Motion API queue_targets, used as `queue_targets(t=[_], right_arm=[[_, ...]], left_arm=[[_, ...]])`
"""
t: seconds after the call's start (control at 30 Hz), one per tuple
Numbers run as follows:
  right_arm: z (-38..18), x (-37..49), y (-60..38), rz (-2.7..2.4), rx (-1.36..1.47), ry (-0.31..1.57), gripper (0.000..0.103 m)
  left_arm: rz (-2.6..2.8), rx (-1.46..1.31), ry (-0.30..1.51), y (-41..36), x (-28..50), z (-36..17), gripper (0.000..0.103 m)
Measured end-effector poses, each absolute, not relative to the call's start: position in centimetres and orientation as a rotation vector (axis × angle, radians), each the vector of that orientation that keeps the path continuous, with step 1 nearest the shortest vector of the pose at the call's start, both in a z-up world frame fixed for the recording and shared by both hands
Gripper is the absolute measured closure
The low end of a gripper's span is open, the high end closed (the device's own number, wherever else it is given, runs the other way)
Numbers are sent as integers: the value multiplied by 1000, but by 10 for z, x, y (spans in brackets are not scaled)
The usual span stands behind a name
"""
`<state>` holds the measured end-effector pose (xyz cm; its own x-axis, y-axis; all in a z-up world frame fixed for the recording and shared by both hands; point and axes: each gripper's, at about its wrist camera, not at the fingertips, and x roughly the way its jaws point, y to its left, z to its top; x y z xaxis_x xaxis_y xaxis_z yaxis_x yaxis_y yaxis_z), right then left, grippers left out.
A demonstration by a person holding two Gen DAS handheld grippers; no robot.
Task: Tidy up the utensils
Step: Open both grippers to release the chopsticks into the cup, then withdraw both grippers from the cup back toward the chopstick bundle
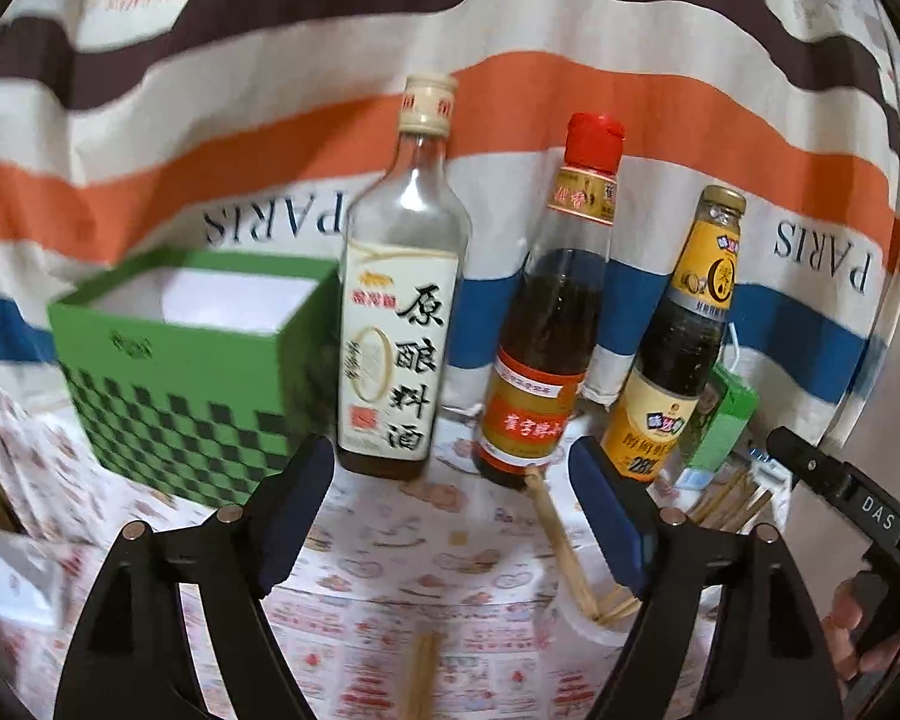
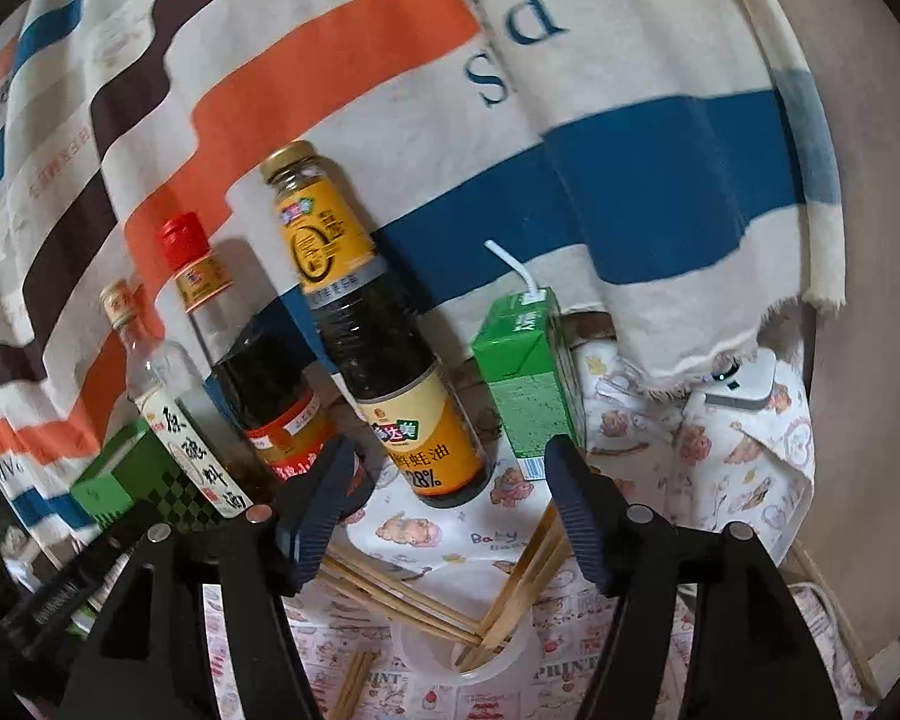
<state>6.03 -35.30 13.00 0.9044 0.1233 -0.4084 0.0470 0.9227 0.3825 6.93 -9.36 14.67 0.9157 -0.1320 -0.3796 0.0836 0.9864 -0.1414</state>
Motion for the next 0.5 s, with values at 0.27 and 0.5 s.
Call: queue_targets(t=[0.27,0.5], right_arm=[[140,52,-338,50,319,399,16],[141,52,-318,33,229,390,2]], left_arm=[[-67,-101,375,-86,62,156,7],[-38,-93,365,-77,55,161,1]])
